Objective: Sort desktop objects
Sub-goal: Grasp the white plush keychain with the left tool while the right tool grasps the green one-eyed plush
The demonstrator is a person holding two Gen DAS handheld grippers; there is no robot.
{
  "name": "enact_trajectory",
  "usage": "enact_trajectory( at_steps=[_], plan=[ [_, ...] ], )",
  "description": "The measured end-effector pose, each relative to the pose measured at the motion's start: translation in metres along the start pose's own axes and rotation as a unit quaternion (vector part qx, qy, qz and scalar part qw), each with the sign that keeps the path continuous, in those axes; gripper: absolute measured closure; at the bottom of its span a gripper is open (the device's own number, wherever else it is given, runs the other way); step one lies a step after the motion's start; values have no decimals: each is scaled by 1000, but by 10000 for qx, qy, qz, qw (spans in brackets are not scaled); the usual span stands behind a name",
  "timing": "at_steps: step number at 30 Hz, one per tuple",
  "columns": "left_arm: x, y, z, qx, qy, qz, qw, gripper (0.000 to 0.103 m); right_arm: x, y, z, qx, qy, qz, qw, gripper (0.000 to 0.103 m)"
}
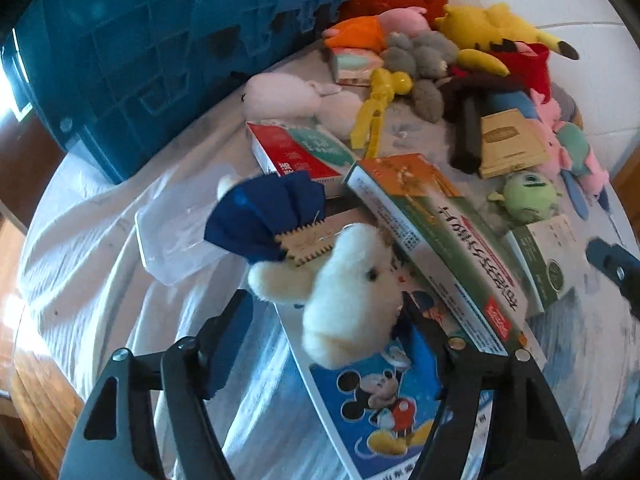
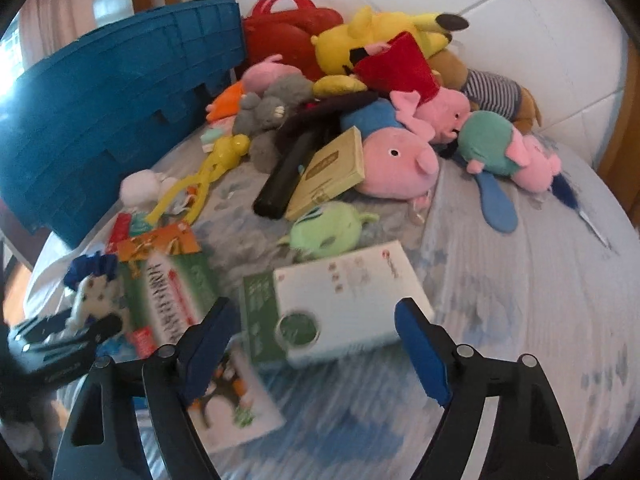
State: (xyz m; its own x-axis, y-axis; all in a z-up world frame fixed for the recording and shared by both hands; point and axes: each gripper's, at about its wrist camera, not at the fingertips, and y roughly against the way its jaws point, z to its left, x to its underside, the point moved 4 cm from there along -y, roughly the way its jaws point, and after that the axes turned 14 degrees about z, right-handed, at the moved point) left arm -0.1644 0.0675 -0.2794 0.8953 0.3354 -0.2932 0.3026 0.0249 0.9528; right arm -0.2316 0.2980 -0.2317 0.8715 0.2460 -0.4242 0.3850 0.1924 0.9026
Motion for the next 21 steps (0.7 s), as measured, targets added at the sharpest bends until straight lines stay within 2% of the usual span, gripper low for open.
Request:
enact_trajectory(
  at_steps=[3, 7, 10, 12, 13, 14, 15, 16, 17, 21],
  plan=[
    [-2, -3, 4, -73, 211, -58, 9997, 30, -21, -22, -5, -68, 84, 62, 9999, 20],
    [-4, -6, 5, -93, 451, -76, 9989, 29, -43, -50, -4, -117, 377, 140, 9991, 8],
    [-3, -5, 3, -154, 535, -106, 9984, 31, -53, -67, -1, -248, 530, 188, 9981, 8],
    [-3, -6, 3, -41, 630, -153, 9979, 41, -56, -81, 0, -229, 627, 280, 9974, 12],
    [-3, -6, 3, 5, 675, -175, 9976, 45, -57, -85, 0, -127, 691, 295, 9971, 29],
    [-3, -5, 3, 25, 708, -195, 9973, 46, -57, -88, 0, -74, 738, 307, 9968, 40],
    [-3, -5, 3, -10, 711, -211, 9972, 47, -58, -88, 0, -115, 752, 315, 9966, 40],
    [-3, -4, 2, -25, 707, -224, 9972, 58, -58, -89, -1, -157, 766, 323, 9964, 40],
    [-3, -2, 1, -27, 687, -234, 9974, 63, -58, -89, -2, -206, 769, 327, 9963, 40],
    [-6, 9, -2, -173, 608, -276, 9976, 63, -56, -77, -9, -384, 686, 228, 9966, 40]
  ],
)
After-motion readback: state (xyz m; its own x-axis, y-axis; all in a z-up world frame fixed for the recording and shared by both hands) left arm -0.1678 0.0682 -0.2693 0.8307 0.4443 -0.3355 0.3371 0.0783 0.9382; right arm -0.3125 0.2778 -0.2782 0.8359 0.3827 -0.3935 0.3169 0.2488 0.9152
